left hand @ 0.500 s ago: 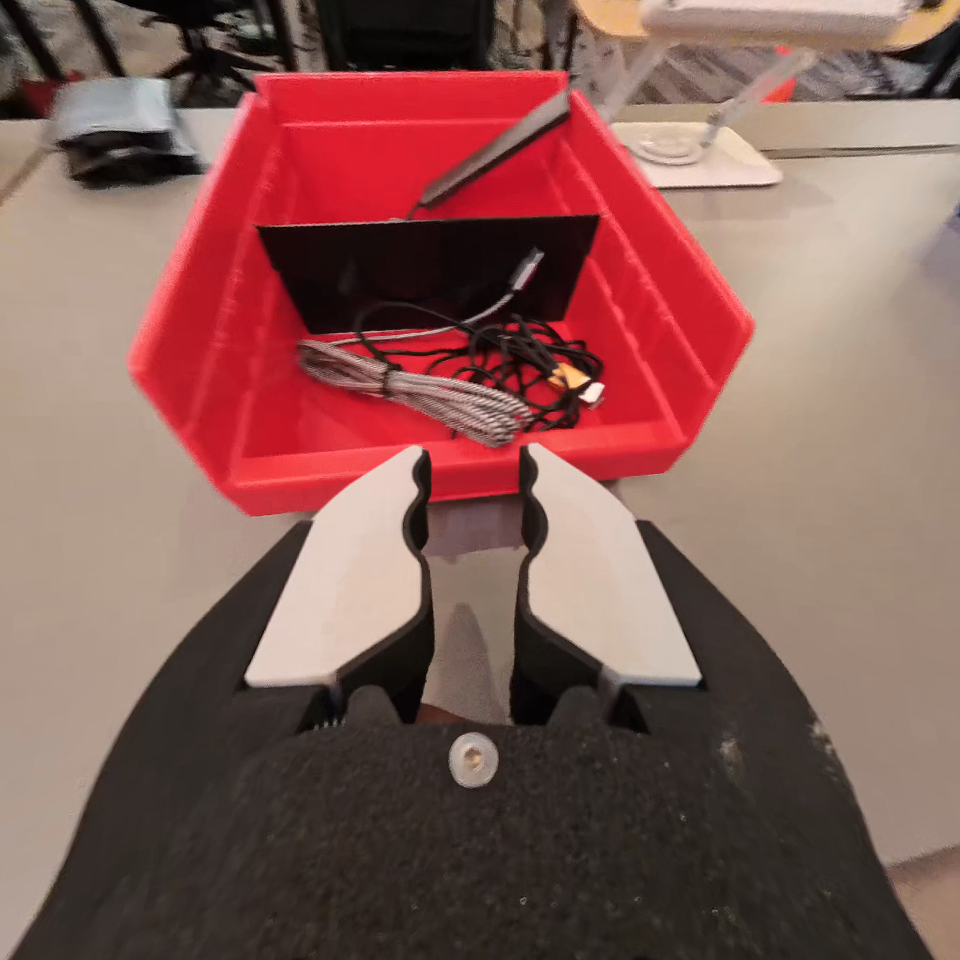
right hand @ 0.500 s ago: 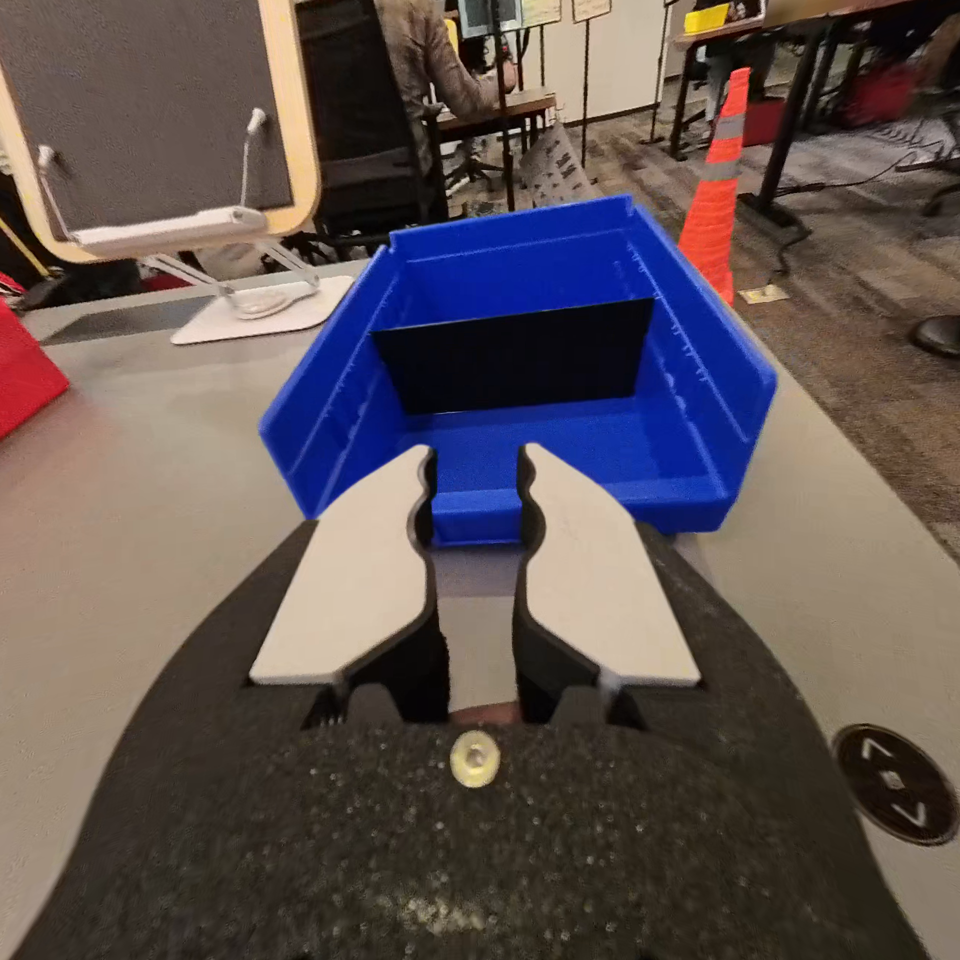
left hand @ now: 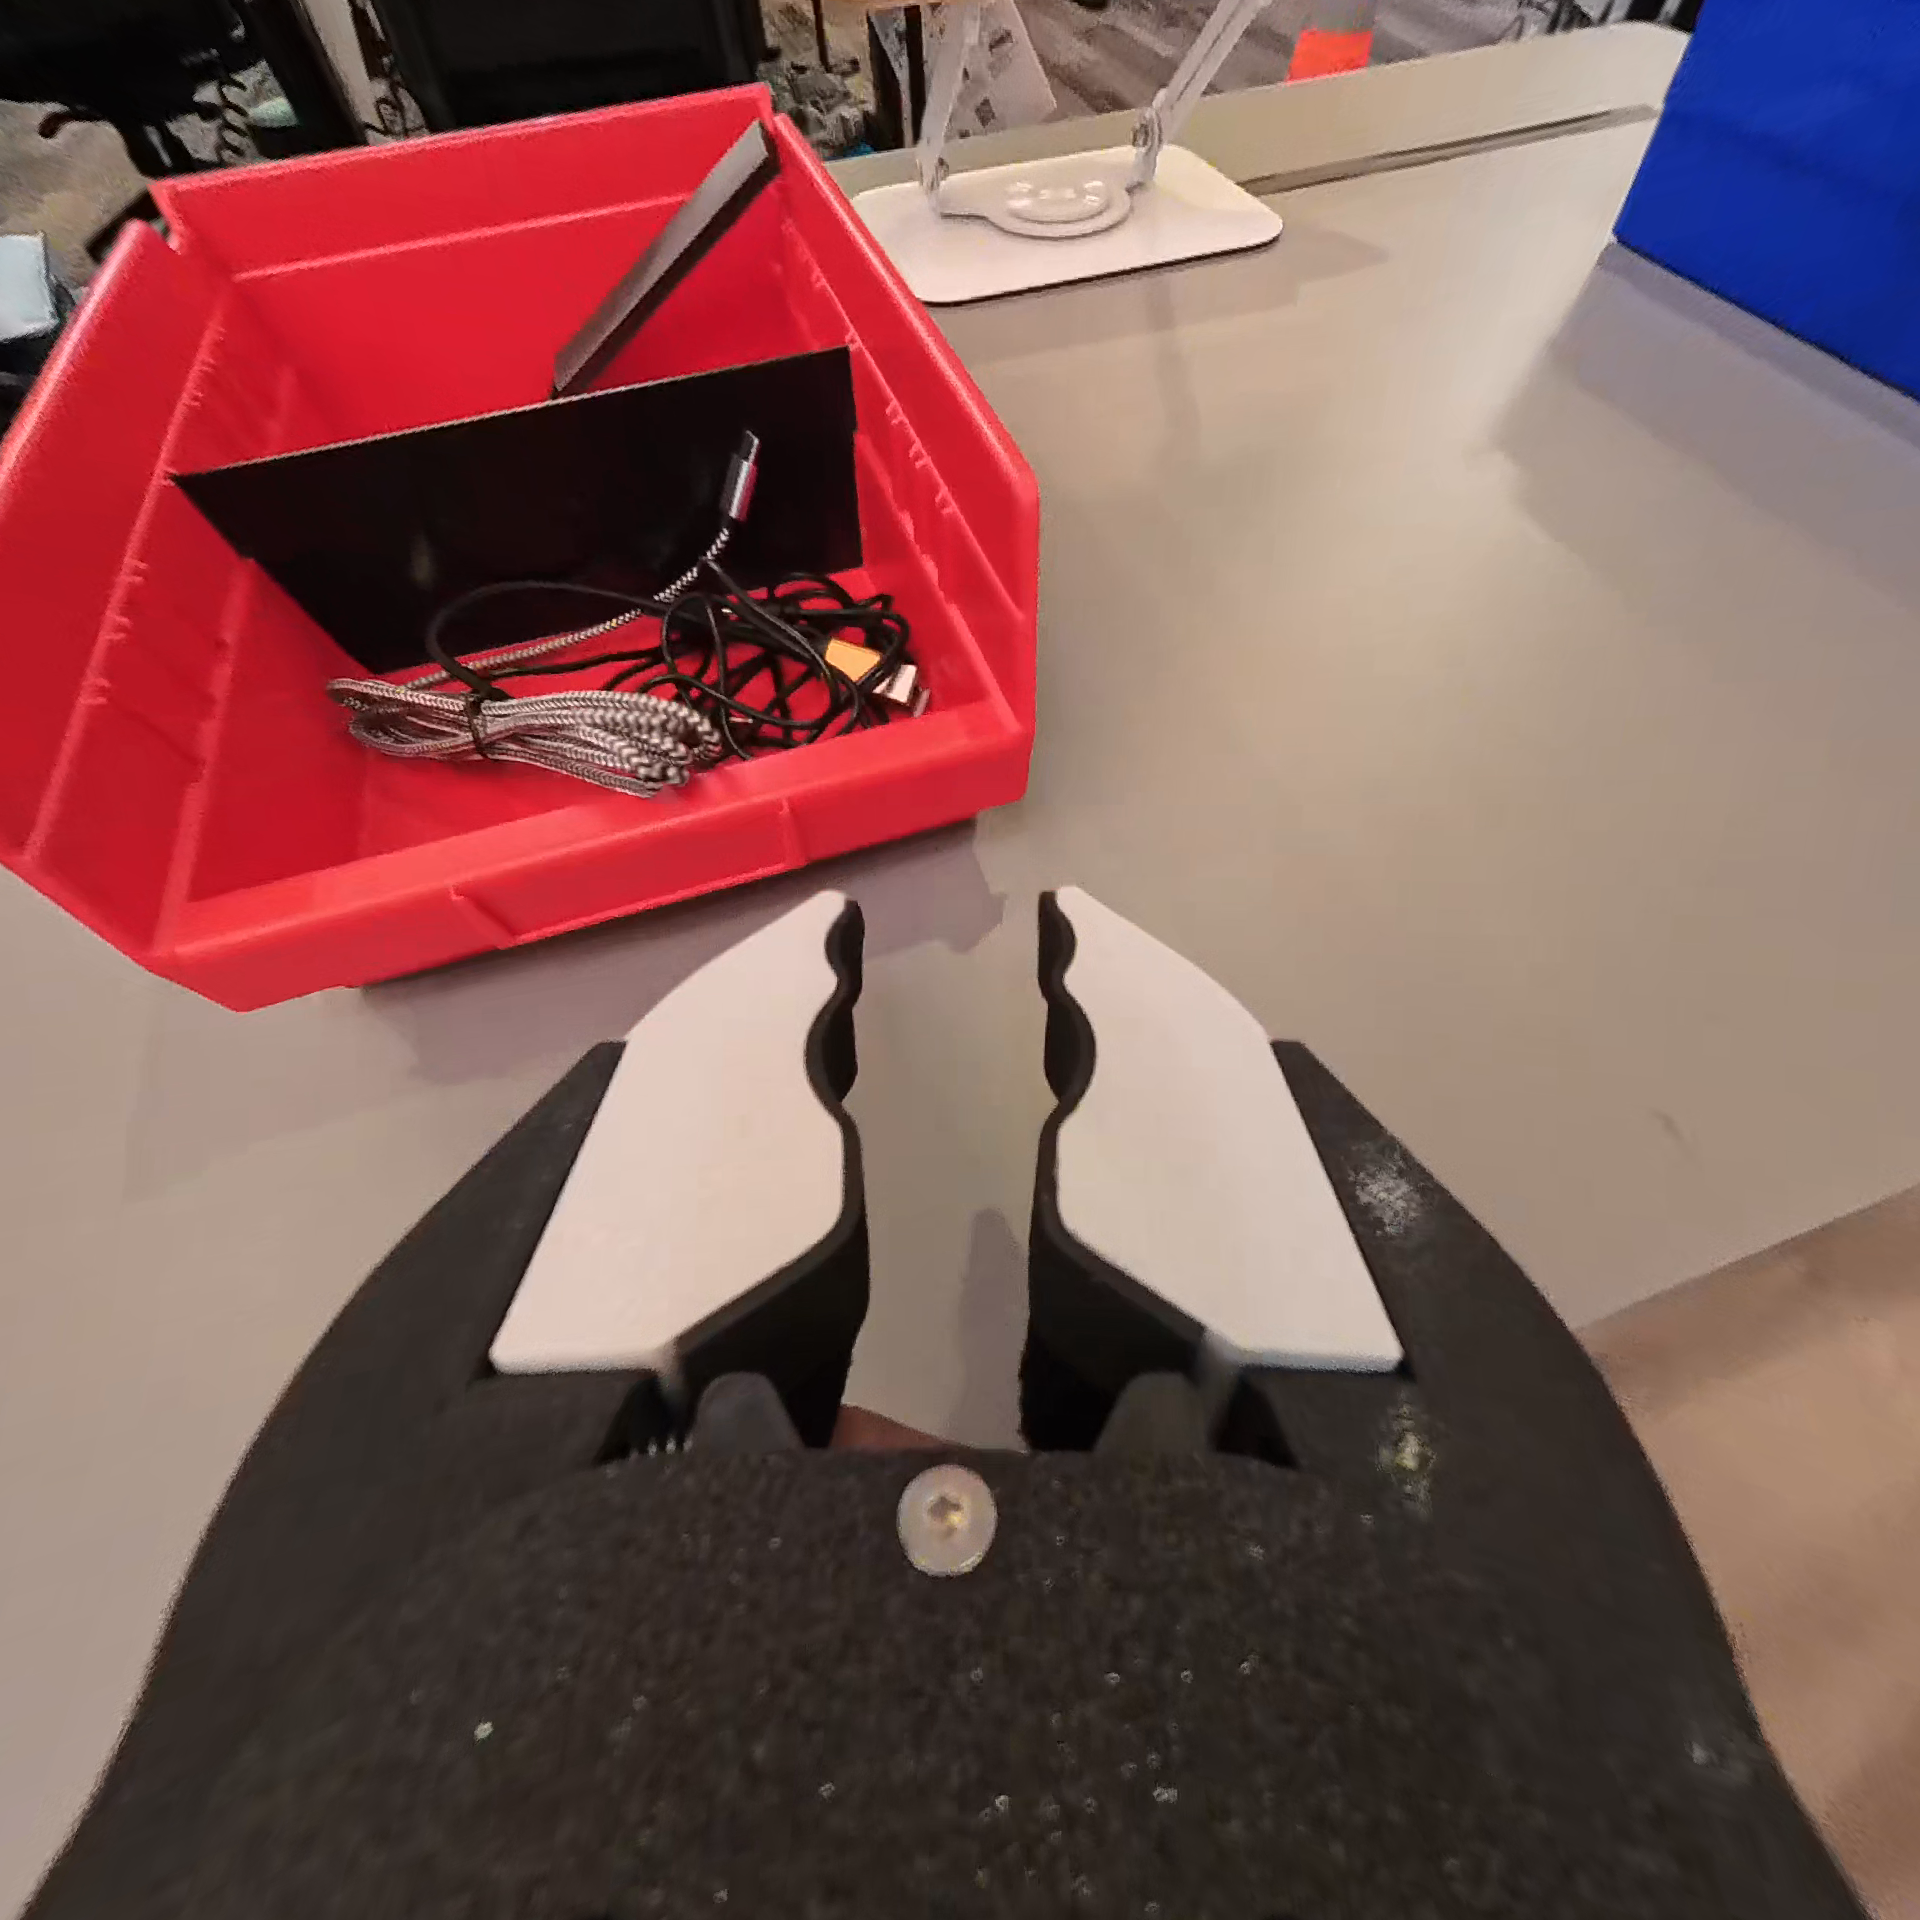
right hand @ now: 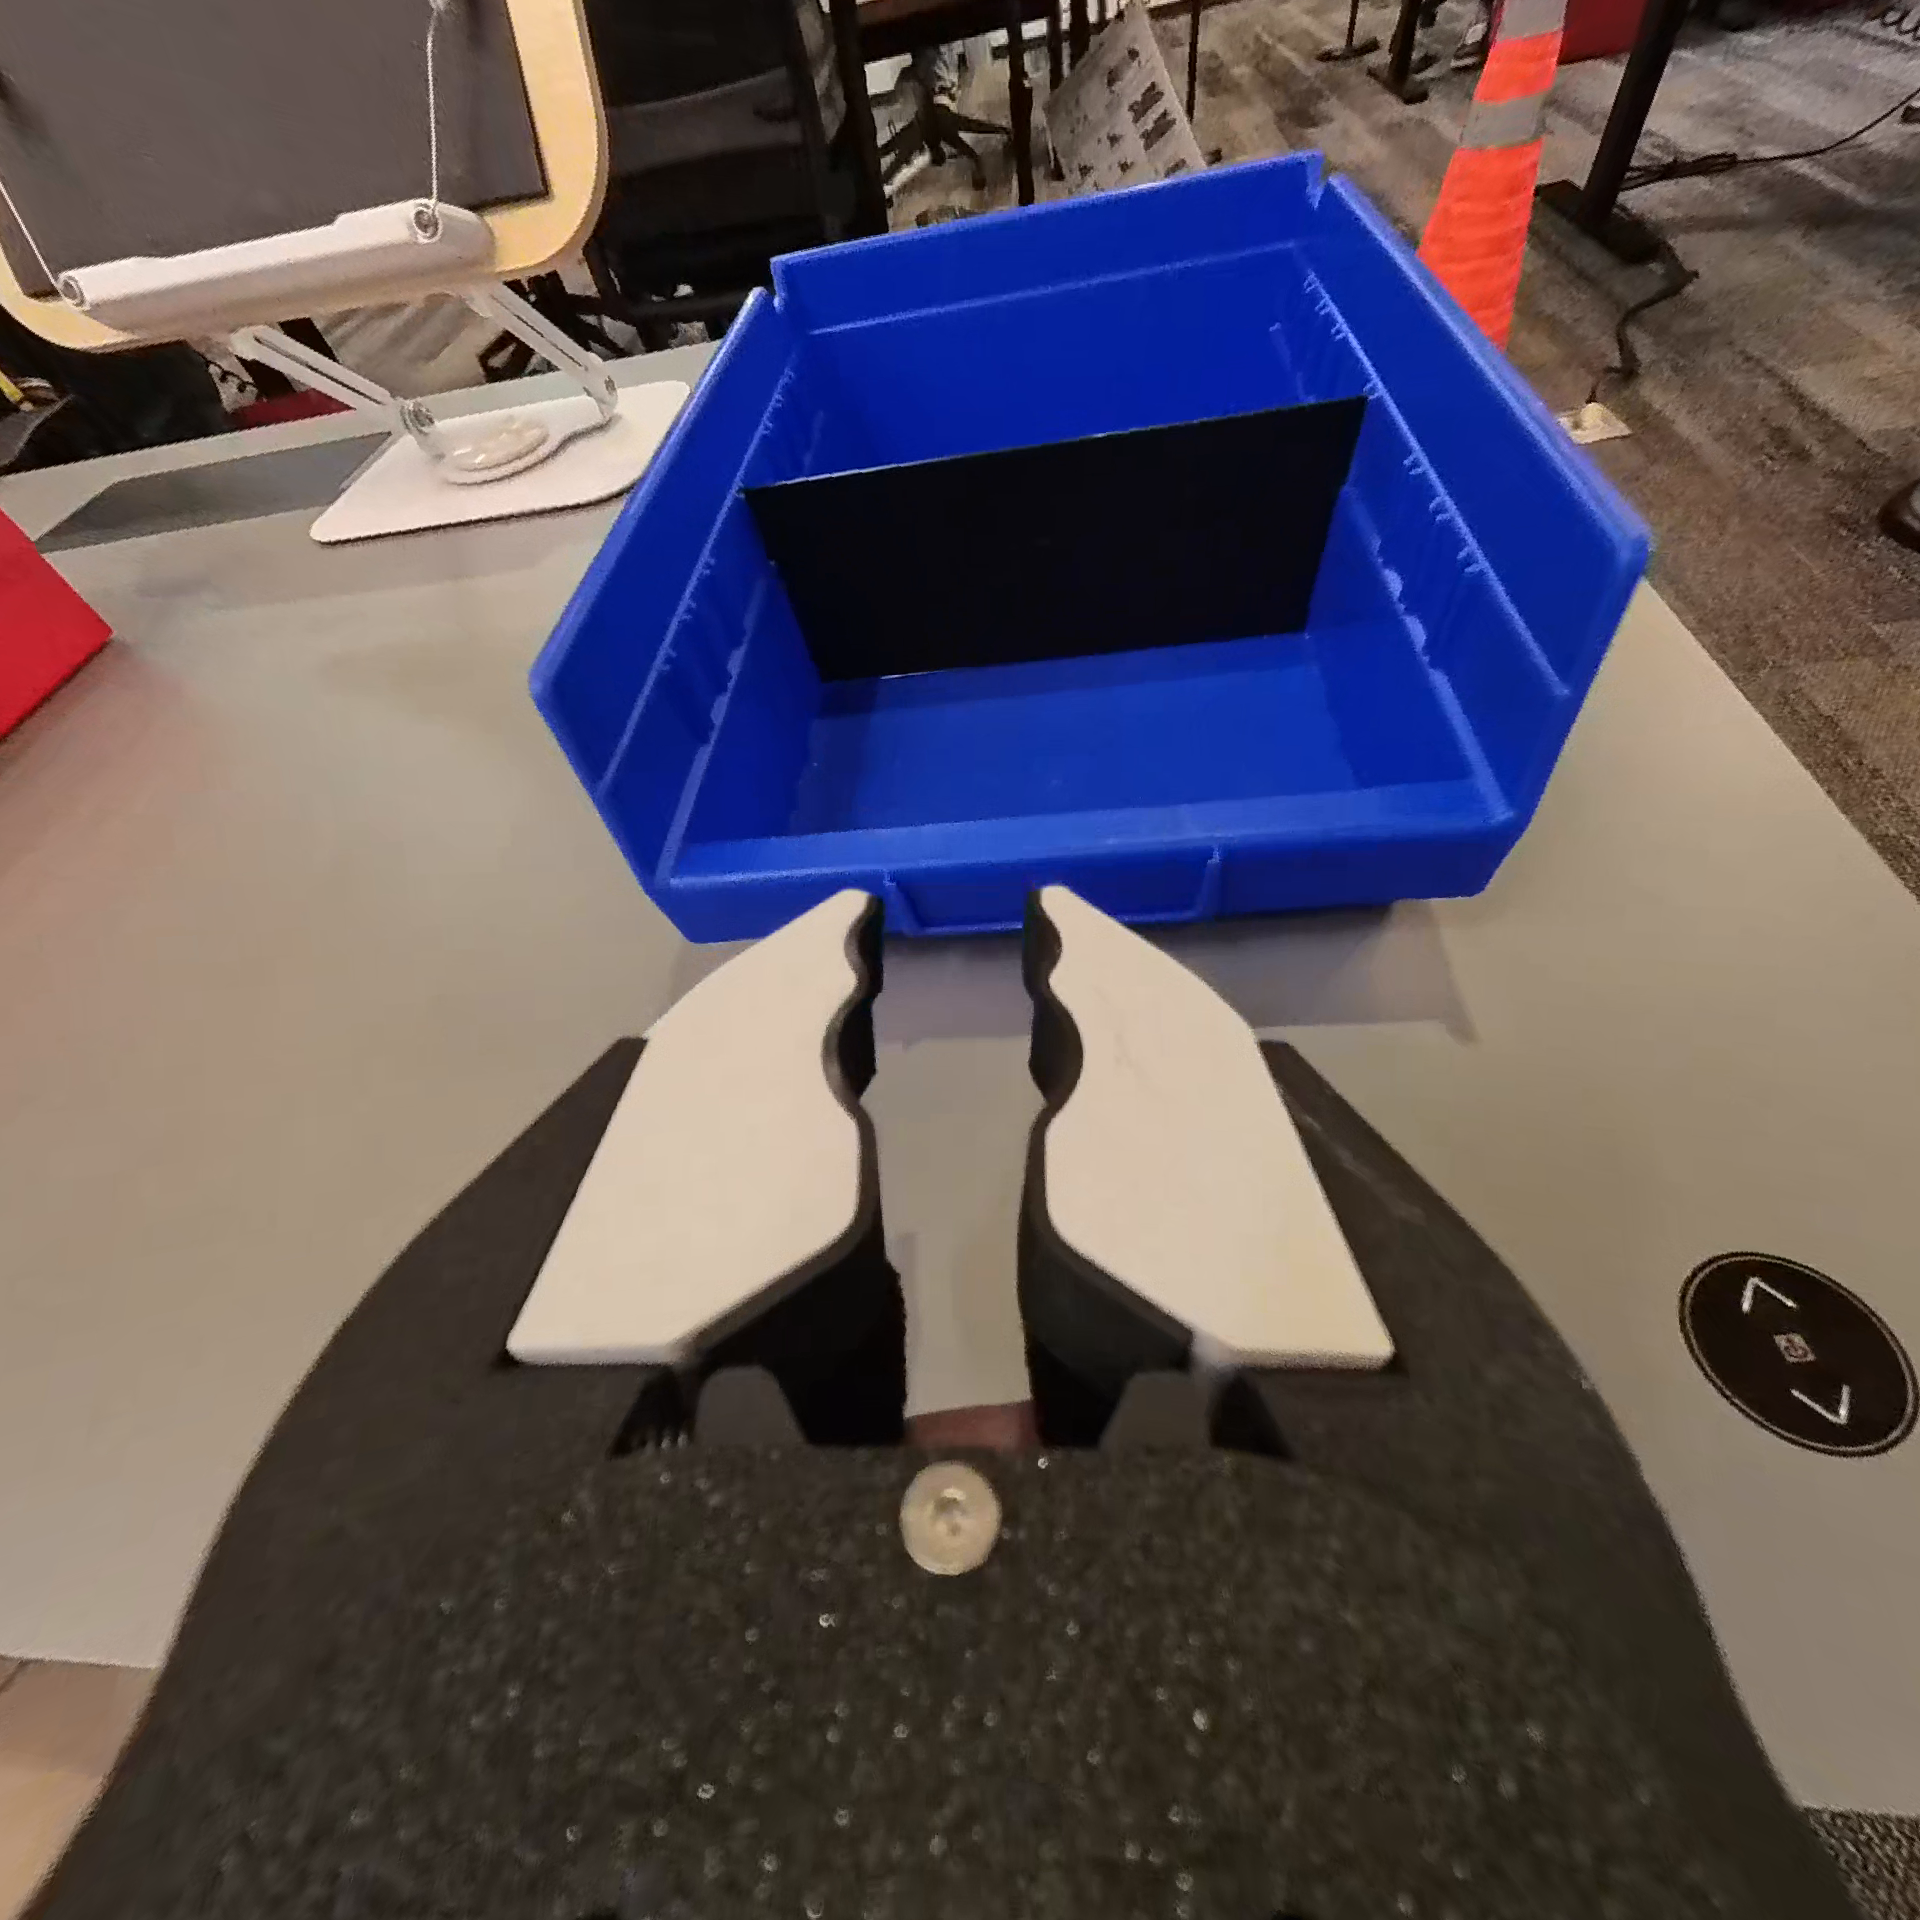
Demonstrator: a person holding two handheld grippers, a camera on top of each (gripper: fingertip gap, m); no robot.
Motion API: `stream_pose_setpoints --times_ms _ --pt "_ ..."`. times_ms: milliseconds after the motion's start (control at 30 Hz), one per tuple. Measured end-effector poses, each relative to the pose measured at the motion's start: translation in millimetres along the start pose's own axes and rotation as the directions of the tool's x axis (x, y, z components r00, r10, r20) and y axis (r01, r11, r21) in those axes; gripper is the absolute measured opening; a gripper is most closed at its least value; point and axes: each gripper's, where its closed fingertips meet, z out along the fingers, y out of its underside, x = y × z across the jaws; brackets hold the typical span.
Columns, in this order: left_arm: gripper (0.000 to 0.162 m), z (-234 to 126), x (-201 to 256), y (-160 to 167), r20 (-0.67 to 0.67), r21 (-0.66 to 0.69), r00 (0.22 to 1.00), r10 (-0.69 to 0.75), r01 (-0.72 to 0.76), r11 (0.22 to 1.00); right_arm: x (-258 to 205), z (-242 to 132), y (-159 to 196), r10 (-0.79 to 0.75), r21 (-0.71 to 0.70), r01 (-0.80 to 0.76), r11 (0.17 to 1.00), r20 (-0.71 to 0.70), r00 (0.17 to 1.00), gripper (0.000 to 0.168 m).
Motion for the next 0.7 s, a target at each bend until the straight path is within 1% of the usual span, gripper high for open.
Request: stream_pose_setpoints --times_ms 100,233,467,567,700 --pt "0.032 4 0 1 0.007 -0.012 1.000 0.015 -0.015 1.000 -1 1 0 0.020 0.003 -0.020 1.000 0.015 1.000 0.025" --pt "0.032 9 2 0 -0.006 -0.013 0.999 0.034 -0.034 0.999 -5 5 5 0.045 -0.027 -0.043 0.999 0.039 0.998 0.025" --pt "0.032 17 6 3 -0.020 -0.033 0.998 0.062 -0.062 0.998 -8 10 3 0.046 -0.030 -0.044 0.999 0.044 0.998 0.025" --pt "0.032 18 4 3 -0.002 -0.034 0.997 0.083 -0.083 0.996 -10 13 3 0.030 -0.038 -0.029 0.999 0.042 0.999 0.025" --pt "0.032 17 3 4 -0.005 -0.036 0.997 0.071 -0.071 0.997 -13 12 3 0.022 -0.034 -0.021 0.999 0.044 0.999 0.025"
